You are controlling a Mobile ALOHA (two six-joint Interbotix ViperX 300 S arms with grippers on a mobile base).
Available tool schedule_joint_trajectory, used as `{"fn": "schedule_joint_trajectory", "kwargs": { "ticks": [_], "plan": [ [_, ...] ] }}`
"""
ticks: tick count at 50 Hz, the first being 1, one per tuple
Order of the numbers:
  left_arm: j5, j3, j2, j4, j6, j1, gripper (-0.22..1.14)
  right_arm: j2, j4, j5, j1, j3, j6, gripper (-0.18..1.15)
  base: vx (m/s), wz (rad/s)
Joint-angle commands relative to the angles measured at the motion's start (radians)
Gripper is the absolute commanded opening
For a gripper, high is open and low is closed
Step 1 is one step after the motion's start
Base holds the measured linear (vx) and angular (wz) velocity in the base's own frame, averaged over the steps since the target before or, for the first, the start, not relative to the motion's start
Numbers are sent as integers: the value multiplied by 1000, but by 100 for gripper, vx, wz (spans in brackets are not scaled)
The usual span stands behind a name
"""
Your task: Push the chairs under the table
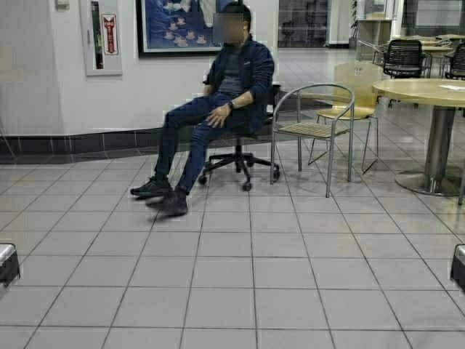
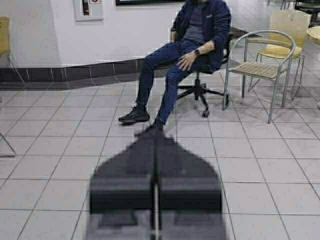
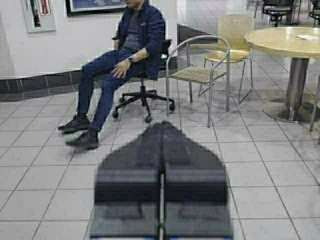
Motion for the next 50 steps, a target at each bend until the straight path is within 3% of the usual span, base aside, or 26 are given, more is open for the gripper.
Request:
{"fn": "schedule_joint_trajectory", "kwargs": {
  "ticks": [1, 8, 50],
  "plan": [
    [18, -9, -2, 0, -5, -12, -4, 3, 2, 9, 6, -12, -2, 3, 0, 0],
    [25, -18, -2, 0, -3, -11, 3, 3, 2, 67, 6, -28, -2, 5, 0, 0],
    [25, -11, -23, 0, -61, -12, 2, -74, 2, 153, 5, -21, -5, 5, 14, 0]
  ]
}}
